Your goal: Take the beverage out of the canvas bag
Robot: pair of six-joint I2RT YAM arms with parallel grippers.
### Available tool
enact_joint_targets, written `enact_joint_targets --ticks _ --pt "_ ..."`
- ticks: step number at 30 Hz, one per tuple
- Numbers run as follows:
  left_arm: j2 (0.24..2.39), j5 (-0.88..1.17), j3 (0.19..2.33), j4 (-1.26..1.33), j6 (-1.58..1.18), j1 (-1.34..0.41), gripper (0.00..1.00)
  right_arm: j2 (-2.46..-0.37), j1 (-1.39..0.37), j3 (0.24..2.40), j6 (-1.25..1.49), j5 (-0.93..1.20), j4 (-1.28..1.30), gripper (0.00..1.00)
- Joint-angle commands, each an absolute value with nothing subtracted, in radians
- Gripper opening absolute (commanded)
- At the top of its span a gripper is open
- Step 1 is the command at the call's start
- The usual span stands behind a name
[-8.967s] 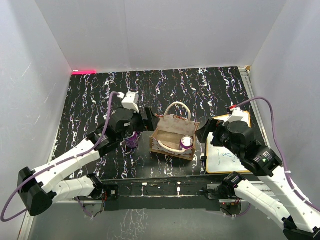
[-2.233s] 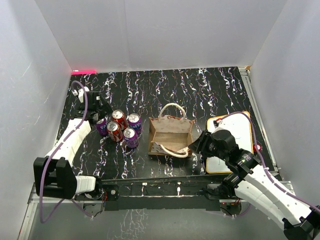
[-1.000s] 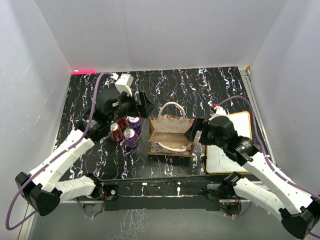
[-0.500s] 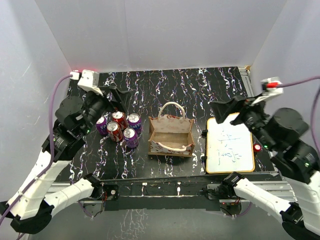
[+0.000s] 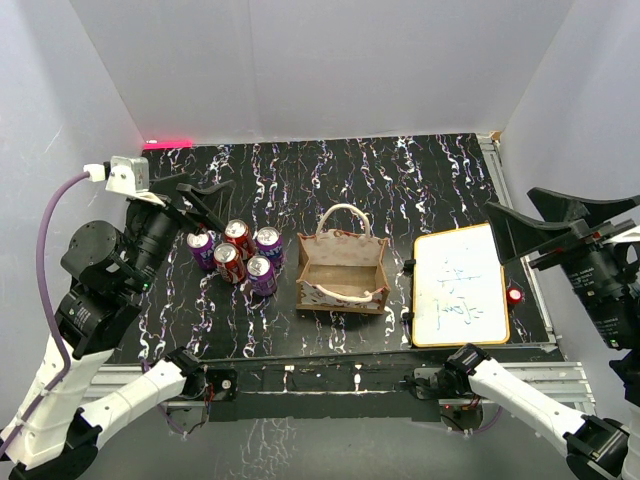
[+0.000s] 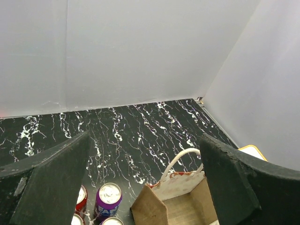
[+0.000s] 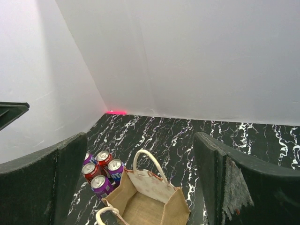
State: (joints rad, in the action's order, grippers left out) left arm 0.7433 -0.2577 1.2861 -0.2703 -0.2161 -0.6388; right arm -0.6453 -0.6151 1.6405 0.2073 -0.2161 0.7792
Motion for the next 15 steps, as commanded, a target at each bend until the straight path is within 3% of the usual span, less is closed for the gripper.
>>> enact_joint_targets --ticks 1,15 --pt "0.742 -0.260 1.316 -0.272 -0.203 -0.643 0.97 -0.649 -0.615 1.635 0.204 -0.257 0.768 0.98" --pt "0.763 -0.246 1.319 -0.283 -0.209 -0.643 0.97 -0.669 -0.615 1.664 0.240 -0.310 0.865 0.98"
